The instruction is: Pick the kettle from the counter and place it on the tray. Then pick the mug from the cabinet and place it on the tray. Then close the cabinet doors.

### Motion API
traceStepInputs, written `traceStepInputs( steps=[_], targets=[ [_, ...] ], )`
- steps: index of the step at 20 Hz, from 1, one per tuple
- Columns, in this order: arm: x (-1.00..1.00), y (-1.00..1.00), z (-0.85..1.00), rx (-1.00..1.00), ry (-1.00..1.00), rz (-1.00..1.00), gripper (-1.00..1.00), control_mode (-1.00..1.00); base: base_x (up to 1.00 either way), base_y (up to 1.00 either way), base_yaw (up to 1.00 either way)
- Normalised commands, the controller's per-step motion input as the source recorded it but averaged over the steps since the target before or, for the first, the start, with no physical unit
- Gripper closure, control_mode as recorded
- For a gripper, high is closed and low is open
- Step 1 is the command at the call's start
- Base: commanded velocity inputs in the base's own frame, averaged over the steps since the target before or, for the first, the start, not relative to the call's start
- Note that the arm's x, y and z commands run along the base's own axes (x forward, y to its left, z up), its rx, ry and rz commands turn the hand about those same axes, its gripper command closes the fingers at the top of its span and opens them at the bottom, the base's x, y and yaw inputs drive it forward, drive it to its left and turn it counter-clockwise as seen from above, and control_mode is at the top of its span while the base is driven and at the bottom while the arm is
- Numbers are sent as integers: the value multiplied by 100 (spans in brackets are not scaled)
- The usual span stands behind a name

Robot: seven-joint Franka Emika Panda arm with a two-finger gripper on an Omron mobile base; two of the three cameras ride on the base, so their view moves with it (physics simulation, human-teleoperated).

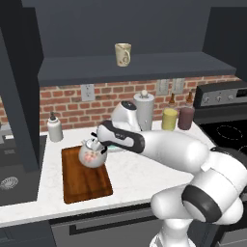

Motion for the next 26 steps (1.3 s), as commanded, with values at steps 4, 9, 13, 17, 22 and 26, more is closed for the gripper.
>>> traceStepInputs(
  steps=[4,9,13,17,22,26],
  targets=[
    [28,45,-2,0,0,0,100,-100,0,0,0],
    [28,15,-19,0,0,0,100,-100,0,0,0],
    [26,0,-30,0,0,0,100,-100,0,0,0],
    [9,4,-21,0,-2,0,100,-100,0,0,0],
    [0,14,-8,0,-1,0,100,-100,0,0,0],
    [0,6,-12,0,-1,0,-100,-100,0,0,0]
  ],
)
